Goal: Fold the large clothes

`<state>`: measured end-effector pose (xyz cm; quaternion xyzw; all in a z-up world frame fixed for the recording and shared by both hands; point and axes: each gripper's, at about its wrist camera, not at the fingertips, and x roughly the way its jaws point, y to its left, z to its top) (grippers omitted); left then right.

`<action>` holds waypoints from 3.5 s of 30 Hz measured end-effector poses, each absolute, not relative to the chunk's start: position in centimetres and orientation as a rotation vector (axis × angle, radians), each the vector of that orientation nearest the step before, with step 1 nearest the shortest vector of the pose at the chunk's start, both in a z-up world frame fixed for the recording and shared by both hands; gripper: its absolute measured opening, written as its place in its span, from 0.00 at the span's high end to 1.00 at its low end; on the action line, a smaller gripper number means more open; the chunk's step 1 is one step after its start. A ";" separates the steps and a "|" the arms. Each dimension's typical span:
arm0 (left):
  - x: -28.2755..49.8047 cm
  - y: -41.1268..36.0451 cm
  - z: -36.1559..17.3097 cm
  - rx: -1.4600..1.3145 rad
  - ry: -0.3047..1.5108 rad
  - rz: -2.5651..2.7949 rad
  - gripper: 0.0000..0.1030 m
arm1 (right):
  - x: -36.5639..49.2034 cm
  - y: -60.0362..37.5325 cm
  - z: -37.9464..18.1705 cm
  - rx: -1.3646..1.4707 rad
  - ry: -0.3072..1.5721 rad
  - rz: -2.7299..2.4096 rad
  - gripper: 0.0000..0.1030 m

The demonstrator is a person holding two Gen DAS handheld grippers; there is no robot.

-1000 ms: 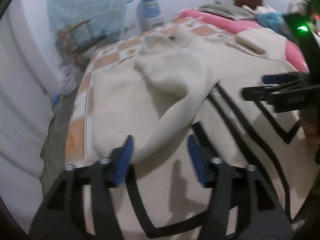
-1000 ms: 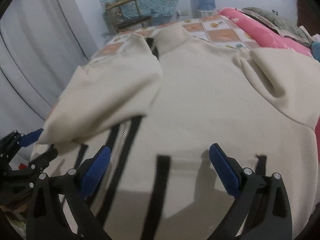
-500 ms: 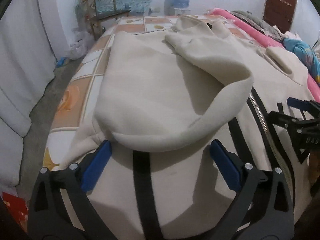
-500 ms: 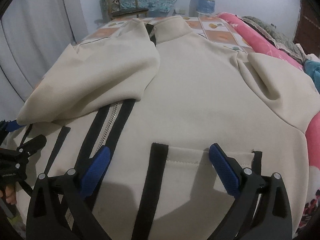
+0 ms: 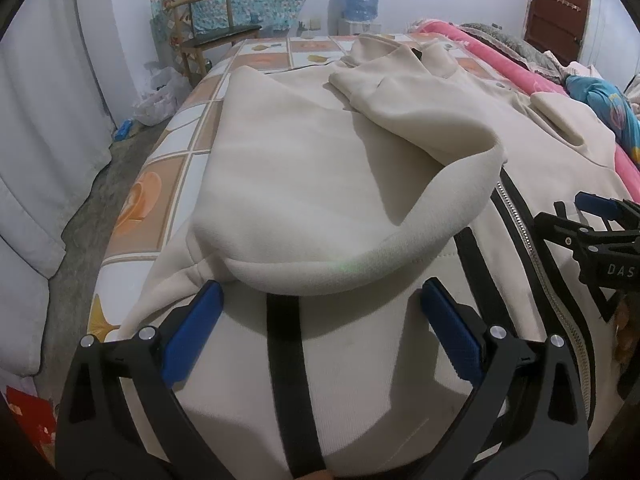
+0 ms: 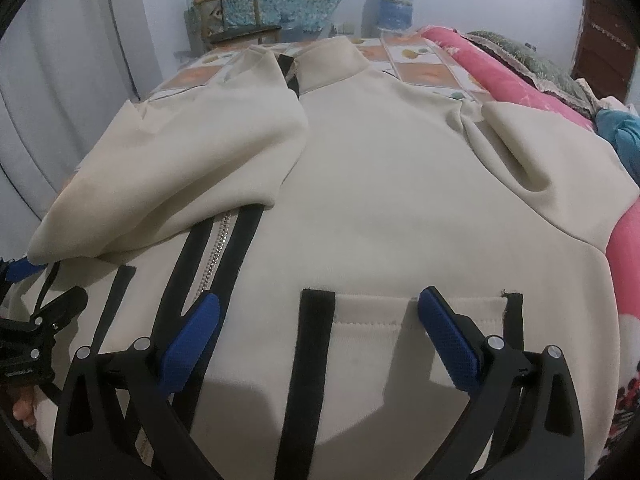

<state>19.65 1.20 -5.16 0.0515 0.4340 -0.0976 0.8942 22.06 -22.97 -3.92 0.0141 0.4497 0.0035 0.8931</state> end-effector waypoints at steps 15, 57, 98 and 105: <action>19.0 1.7 -5.4 0.104 0.867 -0.223 0.07 | 19.2 -26.5 10.6 0.078 0.815 0.261 0.06; 16.2 2.5 0.2 -0.059 0.703 -0.374 0.07 | 24.9 -26.7 9.8 0.165 0.804 0.424 0.90; 19.6 1.7 -5.4 0.035 0.885 -0.198 0.07 | 18.0 -36.0 -5.5 0.819 1.155 0.278 0.76; 17.5 3.7 -3.1 -0.101 0.790 -0.299 0.07 | 19.6 -33.2 2.1 0.546 1.030 0.348 0.94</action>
